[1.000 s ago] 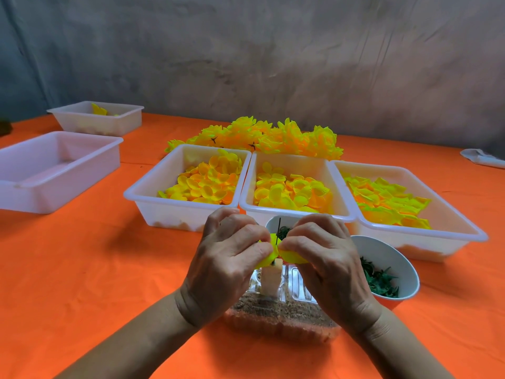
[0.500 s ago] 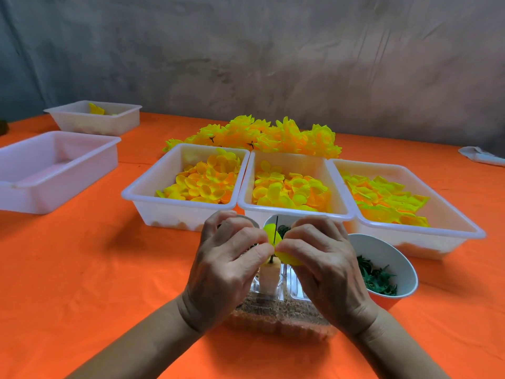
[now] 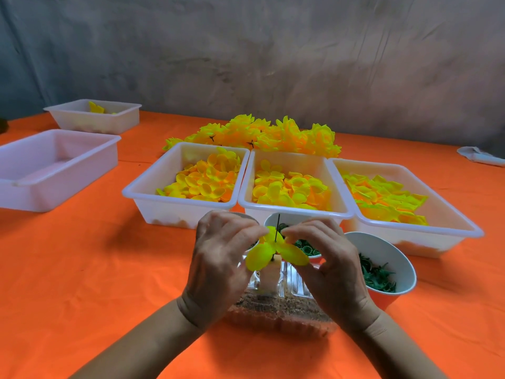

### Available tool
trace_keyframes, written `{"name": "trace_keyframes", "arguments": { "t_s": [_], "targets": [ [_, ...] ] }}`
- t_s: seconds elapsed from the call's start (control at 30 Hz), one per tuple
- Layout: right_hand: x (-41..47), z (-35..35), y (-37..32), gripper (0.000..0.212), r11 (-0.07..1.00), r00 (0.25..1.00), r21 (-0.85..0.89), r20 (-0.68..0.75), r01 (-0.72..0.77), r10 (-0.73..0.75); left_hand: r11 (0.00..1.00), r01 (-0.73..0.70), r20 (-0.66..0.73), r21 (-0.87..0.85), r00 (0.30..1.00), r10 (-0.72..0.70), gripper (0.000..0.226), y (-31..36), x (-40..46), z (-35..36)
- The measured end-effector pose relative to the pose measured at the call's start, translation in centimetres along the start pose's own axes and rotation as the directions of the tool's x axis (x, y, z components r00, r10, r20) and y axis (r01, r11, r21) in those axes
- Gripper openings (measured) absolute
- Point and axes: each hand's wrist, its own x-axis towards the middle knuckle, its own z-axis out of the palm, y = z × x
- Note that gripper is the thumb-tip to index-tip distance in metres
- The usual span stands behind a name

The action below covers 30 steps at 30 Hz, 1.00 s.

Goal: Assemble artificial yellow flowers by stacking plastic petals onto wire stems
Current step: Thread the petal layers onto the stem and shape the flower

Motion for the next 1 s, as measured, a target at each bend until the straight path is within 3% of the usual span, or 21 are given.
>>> {"name": "trace_keyframes", "arguments": {
  "t_s": [0.2,0.33,0.4,0.6,0.77,0.87,1.0],
  "targets": [
    [1.2,-0.6,-0.5,0.008,0.959,0.984,0.232,0.112,-0.160,0.137,0.933,0.266,0.211,-0.243,0.953,-0.217,0.022,-0.5,1.4,-0.9],
    [2.3,-1.2,-0.6,0.009,0.771,0.893,0.468,0.339,-0.433,0.296,0.788,0.473,0.392,-0.394,0.862,-0.321,0.016,-0.9,2.8,-1.1],
    [2.4,-1.2,-0.6,0.012,0.708,0.859,0.503,0.402,-0.495,0.315,0.745,0.524,0.446,-0.413,0.829,-0.336,0.014,-1.0,3.0,-1.2],
    [2.4,-1.2,-0.7,0.014,0.696,0.851,0.507,0.422,-0.508,0.313,0.700,0.566,0.521,-0.436,0.793,-0.316,0.009,-1.2,3.1,-1.5],
    [2.3,-1.2,-0.5,0.011,0.723,0.863,0.491,0.400,-0.487,0.310,0.768,0.496,0.511,-0.405,0.819,-0.260,0.010,-1.4,2.8,-1.5],
    [2.1,-1.5,-0.3,0.008,0.699,0.860,0.515,0.407,-0.496,0.310,0.726,0.527,0.451,-0.442,0.830,-0.328,0.020,-1.4,2.7,-1.4],
    [2.2,-1.7,-0.1,0.016,0.767,0.871,0.451,0.402,-0.457,0.283,0.698,0.553,0.454,-0.455,0.819,-0.352,0.023,-1.6,2.7,-1.2]
  ]
}}
